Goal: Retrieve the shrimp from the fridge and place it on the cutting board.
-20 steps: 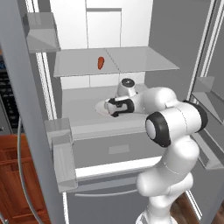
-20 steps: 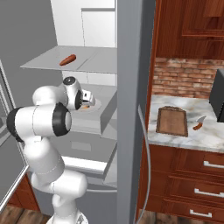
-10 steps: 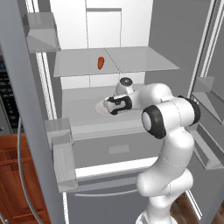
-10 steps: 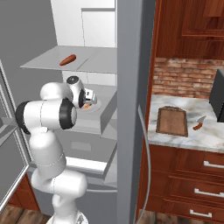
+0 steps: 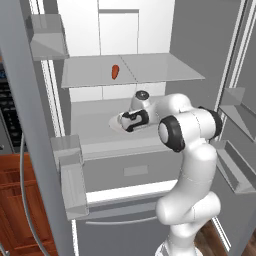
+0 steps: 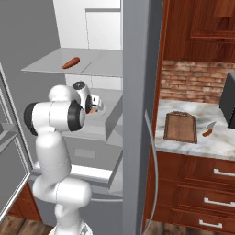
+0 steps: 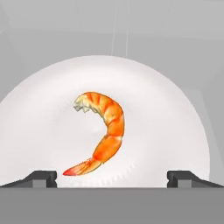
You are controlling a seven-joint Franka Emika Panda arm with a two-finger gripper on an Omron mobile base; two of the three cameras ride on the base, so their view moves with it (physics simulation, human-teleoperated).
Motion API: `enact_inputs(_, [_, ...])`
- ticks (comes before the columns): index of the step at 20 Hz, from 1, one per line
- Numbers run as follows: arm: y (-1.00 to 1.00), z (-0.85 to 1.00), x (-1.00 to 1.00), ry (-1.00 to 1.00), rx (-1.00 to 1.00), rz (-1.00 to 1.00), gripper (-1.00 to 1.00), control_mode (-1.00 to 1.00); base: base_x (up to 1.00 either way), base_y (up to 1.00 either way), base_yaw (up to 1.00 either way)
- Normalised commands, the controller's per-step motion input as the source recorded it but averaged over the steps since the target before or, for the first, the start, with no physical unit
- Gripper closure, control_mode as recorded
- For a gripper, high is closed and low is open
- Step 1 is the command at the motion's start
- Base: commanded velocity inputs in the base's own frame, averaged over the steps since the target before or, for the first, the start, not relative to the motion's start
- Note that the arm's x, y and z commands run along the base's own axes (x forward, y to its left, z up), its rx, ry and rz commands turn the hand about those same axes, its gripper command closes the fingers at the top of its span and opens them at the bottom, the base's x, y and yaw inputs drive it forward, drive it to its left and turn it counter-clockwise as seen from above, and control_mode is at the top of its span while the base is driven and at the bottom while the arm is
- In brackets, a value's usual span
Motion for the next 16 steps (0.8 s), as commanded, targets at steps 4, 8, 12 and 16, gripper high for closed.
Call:
enact_inputs(4, [0.00,-0.24,0.19,0.00,0.00,0.00,-1.00,-1.00,0.00,0.00,0.00])
enact_inputs(8, [0.00,-0.13,0.24,0.00,0.00,0.00,-1.00,-1.00,0.00,0.00,0.00])
enact_inputs(12, [0.00,-0.04,0.24,0.00,0.00,0.00,-1.00,-1.00,0.00,0.00,0.00])
enact_inputs(16, [0.00,0.00,0.24,0.00,0.00,0.00,-1.00,-1.00,0.00,0.00,0.00])
